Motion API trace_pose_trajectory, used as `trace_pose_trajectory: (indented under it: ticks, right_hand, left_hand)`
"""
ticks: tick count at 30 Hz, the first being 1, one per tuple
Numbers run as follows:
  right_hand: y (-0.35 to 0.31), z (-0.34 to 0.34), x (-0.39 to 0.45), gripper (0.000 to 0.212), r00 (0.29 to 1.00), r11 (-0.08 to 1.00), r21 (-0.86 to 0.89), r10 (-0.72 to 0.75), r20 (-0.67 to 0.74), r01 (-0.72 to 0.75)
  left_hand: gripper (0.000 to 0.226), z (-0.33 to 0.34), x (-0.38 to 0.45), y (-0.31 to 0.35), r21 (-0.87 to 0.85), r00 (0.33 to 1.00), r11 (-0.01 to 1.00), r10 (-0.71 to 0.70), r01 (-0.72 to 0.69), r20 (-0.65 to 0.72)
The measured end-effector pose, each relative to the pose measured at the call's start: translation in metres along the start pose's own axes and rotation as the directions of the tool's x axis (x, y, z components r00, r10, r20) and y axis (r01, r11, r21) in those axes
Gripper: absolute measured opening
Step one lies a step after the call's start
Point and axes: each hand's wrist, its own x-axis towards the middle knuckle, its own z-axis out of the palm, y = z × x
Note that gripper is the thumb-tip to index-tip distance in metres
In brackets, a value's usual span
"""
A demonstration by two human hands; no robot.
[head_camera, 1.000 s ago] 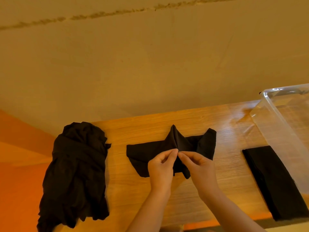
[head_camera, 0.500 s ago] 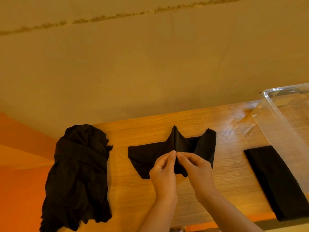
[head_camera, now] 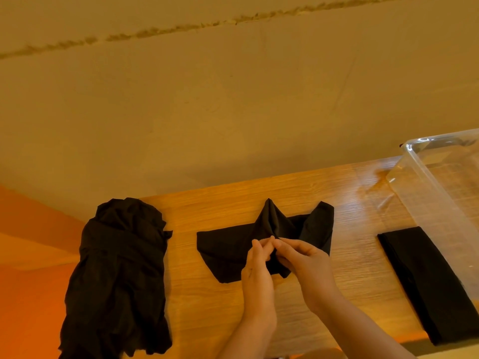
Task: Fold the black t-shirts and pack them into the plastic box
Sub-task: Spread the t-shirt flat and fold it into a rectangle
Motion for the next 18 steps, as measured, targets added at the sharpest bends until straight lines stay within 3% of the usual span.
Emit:
trace_pose_trajectory:
  ticks: [5, 8, 11, 13, 16, 18]
  right_hand:
    - [0.0, -0.004, 0.005, 0.011, 0.999, 1.0, -0.025, 0.01, -0.045, -0.011]
    - [0.002, -0.006, 0.007, 0.008, 0.995, 0.997, -0.072, -0.007, -0.1, 0.0]
    - [0.003, -0.009, 0.006, 0.009, 0.992, 0.994, -0.111, -0.026, -0.124, 0.012]
    - [0.002, -0.011, 0.005, 0.008, 0.989, 0.988, -0.152, -0.056, -0.133, 0.035]
    - [0.002, -0.012, 0.002, 0.008, 0.984, 0.973, -0.207, -0.128, -0.123, 0.101]
    - [0.0, -0.011, 0.001, 0.008, 0.98, 0.962, -0.234, -0.17, -0.104, 0.142]
  left_hand:
    - [0.045, -0.006, 0.002, 0.011, -0.015, 0.996, 0.996, -0.082, 0.082, 0.024]
    - [0.04, -0.005, 0.019, 0.015, 0.104, 0.999, 0.994, -0.039, 0.037, 0.015]
    - [0.025, -0.001, 0.064, 0.023, 0.332, 1.0, 0.943, 0.017, -0.015, -0.004]
    - [0.023, 0.005, 0.101, 0.028, 0.529, 0.999, 0.848, 0.007, -0.031, 0.048]
    - [0.029, 0.021, 0.149, 0.037, 0.807, 0.987, 0.585, -0.065, -0.08, 0.145]
    - [0.023, 0.035, 0.168, 0.045, 0.891, 0.973, 0.439, -0.135, -0.113, 0.19]
